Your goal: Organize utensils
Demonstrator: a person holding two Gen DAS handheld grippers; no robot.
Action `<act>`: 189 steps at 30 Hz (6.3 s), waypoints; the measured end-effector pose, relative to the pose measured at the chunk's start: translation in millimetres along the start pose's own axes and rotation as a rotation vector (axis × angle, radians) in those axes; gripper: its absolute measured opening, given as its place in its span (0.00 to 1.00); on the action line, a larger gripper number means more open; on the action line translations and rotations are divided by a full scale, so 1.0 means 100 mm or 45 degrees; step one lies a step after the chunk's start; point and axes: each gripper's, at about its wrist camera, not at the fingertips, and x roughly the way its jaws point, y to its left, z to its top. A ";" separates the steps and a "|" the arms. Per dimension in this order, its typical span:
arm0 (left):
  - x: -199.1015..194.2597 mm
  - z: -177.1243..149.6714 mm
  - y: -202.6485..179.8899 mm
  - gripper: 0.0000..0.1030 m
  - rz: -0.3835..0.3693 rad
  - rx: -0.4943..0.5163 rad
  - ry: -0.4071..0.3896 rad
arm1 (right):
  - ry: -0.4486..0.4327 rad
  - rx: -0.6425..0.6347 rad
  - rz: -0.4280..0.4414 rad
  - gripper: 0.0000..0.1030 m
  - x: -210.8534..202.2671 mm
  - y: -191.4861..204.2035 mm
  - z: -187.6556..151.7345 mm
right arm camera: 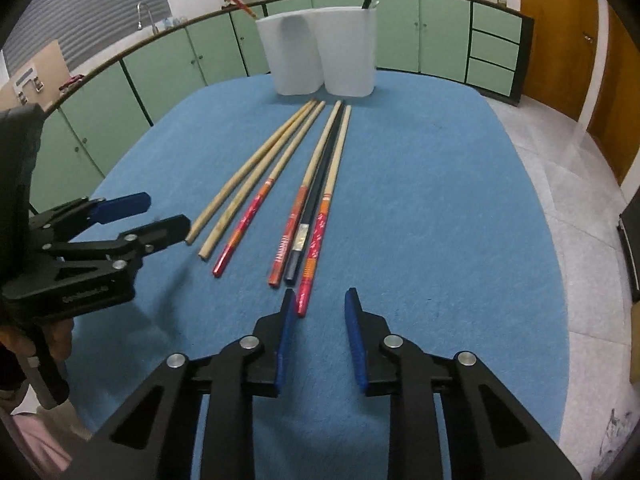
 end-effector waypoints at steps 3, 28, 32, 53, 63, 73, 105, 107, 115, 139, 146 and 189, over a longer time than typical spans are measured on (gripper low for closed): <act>0.03 -0.01 -0.02 0.66 -0.001 0.002 0.008 | 0.007 -0.007 0.007 0.24 0.03 0.03 0.01; 0.08 -0.01 -0.01 0.06 0.009 -0.037 0.036 | -0.012 0.040 -0.077 0.06 0.05 -0.11 0.04; 0.02 -0.07 0.09 0.06 0.065 -0.072 0.030 | -0.015 0.083 -0.100 0.06 0.02 -0.22 0.02; -0.06 -0.14 0.18 0.40 0.092 -0.111 0.021 | -0.066 0.093 -0.026 0.13 -0.07 -0.25 -0.10; -0.04 -0.15 0.19 0.39 0.099 -0.123 0.020 | -0.070 0.116 -0.027 0.13 -0.03 -0.25 -0.06; 0.02 -0.12 0.21 0.06 0.079 -0.157 0.014 | -0.078 0.104 -0.069 0.06 0.05 -0.23 0.01; -1.48 1.31 -0.03 0.06 -0.011 -0.022 -0.537 | -0.539 -0.057 0.019 0.06 -1.62 -0.36 1.40; -1.54 1.39 -0.03 0.06 -0.022 -0.015 -0.567 | -0.557 -0.078 0.035 0.06 -1.67 -0.34 1.50; -1.71 1.61 -0.09 0.06 -0.045 0.005 -0.661 | -0.620 -0.141 0.097 0.06 -1.84 -0.22 1.81; -1.33 2.65 0.03 0.06 0.003 -0.041 -0.799 | -0.765 -0.133 0.055 0.05 -1.49 -0.11 3.14; -0.76 2.76 0.11 0.06 0.004 -0.038 -0.675 | -0.633 -0.097 0.058 0.05 -0.88 -0.22 3.14; -0.41 0.61 0.09 0.86 0.002 -0.033 -0.228 | -0.385 0.145 -0.046 0.87 -0.59 -0.35 0.63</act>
